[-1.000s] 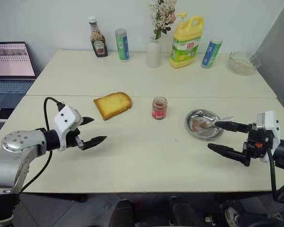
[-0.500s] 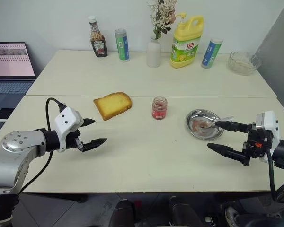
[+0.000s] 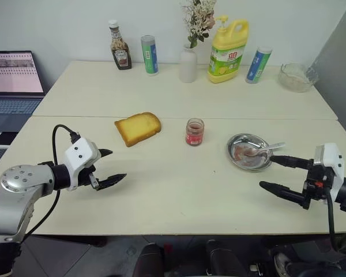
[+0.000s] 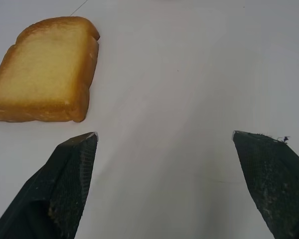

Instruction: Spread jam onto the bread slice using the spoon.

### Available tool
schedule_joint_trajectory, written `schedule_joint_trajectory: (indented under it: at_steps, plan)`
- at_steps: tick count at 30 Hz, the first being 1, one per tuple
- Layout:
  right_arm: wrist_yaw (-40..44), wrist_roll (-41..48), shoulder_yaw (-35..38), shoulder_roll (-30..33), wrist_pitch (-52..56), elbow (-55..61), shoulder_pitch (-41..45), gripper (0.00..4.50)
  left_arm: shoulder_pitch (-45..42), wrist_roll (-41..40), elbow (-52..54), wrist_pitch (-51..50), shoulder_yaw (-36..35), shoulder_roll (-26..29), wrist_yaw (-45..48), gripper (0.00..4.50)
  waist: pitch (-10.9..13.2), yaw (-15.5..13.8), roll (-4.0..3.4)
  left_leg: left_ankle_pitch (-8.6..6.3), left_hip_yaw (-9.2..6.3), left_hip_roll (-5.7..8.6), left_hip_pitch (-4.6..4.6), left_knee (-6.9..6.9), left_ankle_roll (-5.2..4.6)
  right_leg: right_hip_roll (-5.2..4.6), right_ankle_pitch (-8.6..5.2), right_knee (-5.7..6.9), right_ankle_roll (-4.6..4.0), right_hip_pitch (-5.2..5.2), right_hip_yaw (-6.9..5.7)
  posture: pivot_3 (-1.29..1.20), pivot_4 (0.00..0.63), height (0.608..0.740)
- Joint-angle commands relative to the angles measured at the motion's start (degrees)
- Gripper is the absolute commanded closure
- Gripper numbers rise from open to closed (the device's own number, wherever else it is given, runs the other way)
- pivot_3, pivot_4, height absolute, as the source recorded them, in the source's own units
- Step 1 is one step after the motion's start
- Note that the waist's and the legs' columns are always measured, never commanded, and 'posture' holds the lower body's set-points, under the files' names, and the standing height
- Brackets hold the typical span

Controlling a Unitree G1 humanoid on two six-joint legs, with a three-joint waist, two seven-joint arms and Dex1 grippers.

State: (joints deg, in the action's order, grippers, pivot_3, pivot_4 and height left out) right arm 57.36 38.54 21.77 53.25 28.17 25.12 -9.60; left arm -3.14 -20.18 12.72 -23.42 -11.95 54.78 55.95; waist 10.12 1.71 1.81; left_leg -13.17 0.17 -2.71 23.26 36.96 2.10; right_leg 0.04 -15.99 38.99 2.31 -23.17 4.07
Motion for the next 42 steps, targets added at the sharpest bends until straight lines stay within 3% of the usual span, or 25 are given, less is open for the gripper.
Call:
schedule_joint_trajectory:
  at_steps: [1, 12, 18, 20, 24, 31, 42]
  plan:
    - [0.02, -0.48, 2.97, 0.45, 0.11, 1.08, -0.93, 0.03, -1.90, -0.28, -0.31, -0.07, -0.85, 0.64, 0.36, 0.00, 0.00, 0.00, 0.00, 0.00, -0.01, 0.00, 0.00, 0.00, 0.00, 0.00, 0.00, 0.00, 0.00, 0.00, -0.01, 0.00, 0.150, 0.740]
    - [0.27, -2.60, 3.17, -0.20, -1.47, 1.57, -2.04, 0.03, -2.53, 0.81, -2.91, 0.45, -1.81, -0.32, -1.10, 0.00, 0.00, 0.01, 0.00, 0.00, 0.00, 0.00, -0.01, 0.00, 0.00, 0.01, 0.00, 0.00, 0.00, 0.00, 0.00, 0.00, 0.150, 0.740]
    - [-2.63, -2.06, 1.94, -1.62, -0.52, 3.88, 0.67, 0.03, -7.14, 4.05, -9.45, -1.77, -4.13, -6.63, -14.98, 0.00, 0.00, -0.01, 0.01, 0.00, -0.03, -0.01, -0.02, 0.03, 0.00, 0.03, 0.00, 0.04, 0.01, 0.02, -0.01, 0.00, 0.150, 0.740]
    - [-4.68, 0.20, 1.20, -2.27, 1.49, 5.77, 3.86, 0.03, -10.70, 4.19, -12.79, -5.66, -5.99, -11.08, -23.15, 0.00, 0.00, -0.03, 0.00, 0.00, -0.04, 0.00, -0.03, 0.06, 0.00, 0.02, 0.02, 0.05, 0.03, 0.04, -0.01, 0.00, 0.150, 0.740]
    - [-8.68, 5.25, -1.00, -2.79, 6.42, 8.76, 11.21, 0.03, -16.87, 3.08, -17.08, -12.33, -7.05, -17.07, -31.02, 0.00, -0.01, -0.03, 0.07, 0.00, -0.08, 0.02, -0.02, 0.10, 0.00, 0.03, 0.09, 0.09, 0.03, 0.07, -0.02, 0.00, 0.150, 0.740]
    - [-10.33, 10.82, -8.71, -2.38, 13.63, 11.65, 21.82, 0.03, -26.40, 2.07, -24.54, -16.49, -5.01, -25.62, -36.02, 0.00, -0.11, -0.24, 0.27, 0.00, -0.16, 0.07, 0.09, 0.09, 0.00, 0.00, 0.21, 0.05, -0.16, 0.03, -0.11, 0.00, 0.150, 0.740]
    - [-7.88, 9.82, -11.82, -0.54, 13.78, 12.66, 22.46, 0.03, -34.86, 4.73, -36.88, -14.78, 0.72, -30.33, -34.70, 0.00, -0.12, -0.16, 0.31, 0.00, -0.25, 0.08, 0.17, 0.09, 0.01, 0.00, 0.22, 0.04, -0.17, -0.01, -0.19, 0.00, 0.150, 0.740]
